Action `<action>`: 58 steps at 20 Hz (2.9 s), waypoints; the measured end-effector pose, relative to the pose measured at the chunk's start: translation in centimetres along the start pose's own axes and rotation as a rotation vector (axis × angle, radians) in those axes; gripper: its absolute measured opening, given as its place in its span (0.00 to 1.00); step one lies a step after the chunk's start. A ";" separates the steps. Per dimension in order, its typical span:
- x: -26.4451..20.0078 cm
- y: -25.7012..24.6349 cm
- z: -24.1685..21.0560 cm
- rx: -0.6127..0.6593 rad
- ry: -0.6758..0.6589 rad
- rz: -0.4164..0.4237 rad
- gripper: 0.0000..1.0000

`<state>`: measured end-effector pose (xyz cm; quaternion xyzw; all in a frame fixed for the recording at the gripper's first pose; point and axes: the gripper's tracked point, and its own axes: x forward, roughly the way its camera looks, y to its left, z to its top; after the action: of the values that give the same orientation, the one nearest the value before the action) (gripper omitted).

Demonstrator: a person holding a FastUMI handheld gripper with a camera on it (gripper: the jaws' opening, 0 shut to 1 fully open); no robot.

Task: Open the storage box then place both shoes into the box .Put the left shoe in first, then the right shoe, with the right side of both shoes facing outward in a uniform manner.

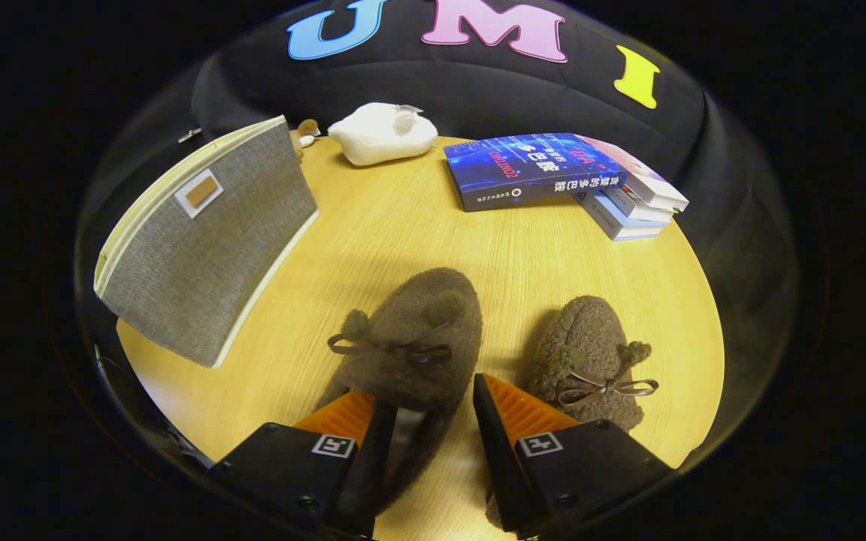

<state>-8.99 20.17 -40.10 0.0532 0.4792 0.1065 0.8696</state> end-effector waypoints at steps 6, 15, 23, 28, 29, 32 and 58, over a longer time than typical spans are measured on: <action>0.2 -1.7 0.2 0.096 0.023 -0.087 0.05; -8.5 4.2 8.8 0.227 -0.060 0.016 0.05; -11.1 15.3 21.1 0.254 -0.135 0.129 0.05; -6.6 21.9 22.4 0.277 -0.069 0.116 0.05; -5.5 22.9 22.2 0.276 -0.058 0.098 0.05; -2.3 25.7 21.1 0.283 -0.016 0.067 0.05; -0.3 30.4 17.6 0.151 0.015 0.193 0.94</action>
<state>1.65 49.76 -24.55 0.1636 0.4848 0.1540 0.8453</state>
